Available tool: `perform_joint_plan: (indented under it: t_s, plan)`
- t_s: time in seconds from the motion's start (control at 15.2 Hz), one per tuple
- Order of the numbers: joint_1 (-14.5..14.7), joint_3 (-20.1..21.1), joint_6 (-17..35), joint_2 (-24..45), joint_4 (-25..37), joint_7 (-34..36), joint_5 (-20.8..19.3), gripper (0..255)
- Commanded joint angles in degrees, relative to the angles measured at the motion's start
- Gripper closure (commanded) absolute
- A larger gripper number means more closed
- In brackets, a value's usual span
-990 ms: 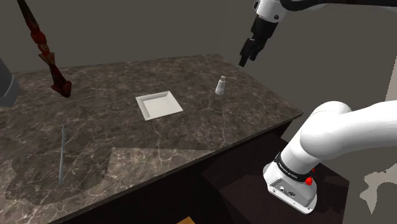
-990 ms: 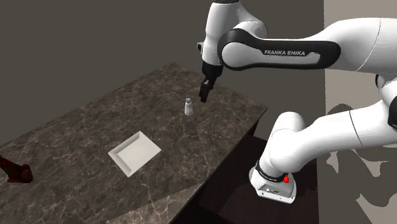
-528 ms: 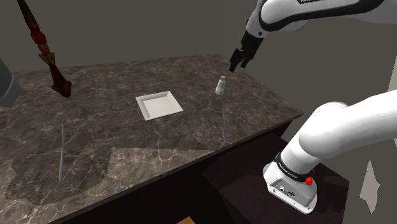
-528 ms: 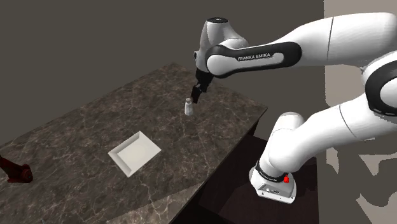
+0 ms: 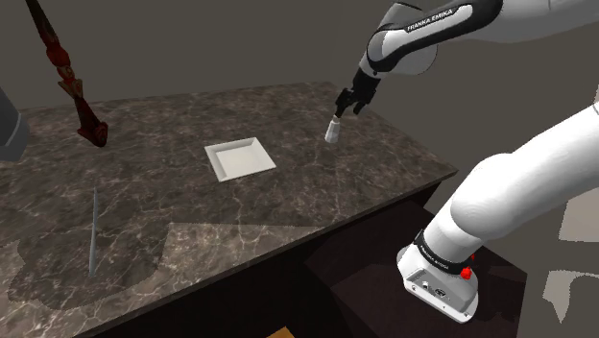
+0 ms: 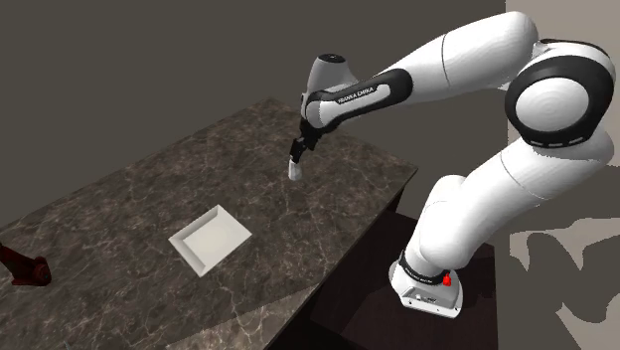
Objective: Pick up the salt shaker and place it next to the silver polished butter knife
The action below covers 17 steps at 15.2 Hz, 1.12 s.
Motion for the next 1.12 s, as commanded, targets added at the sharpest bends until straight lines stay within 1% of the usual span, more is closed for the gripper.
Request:
perform_joint_plan:
  t_s: [0.0,0.13,0.2,0.66,1.06]
  plan:
    - [0.5,-1.6,4.0,4.1,0.7,-1.3,2.4,0]
    - [1.3,-3.4,7.4,8.6,2.0,-3.6,5.9,0]
    - [1.5,-3.8,8.3,9.8,2.5,-4.3,7.0,0]
    - [3.0,-4.2,13.4,15.3,2.3,-7.6,11.7,0]
    - [3.1,-4.2,13.8,15.8,2.3,-8.0,12.2,0]
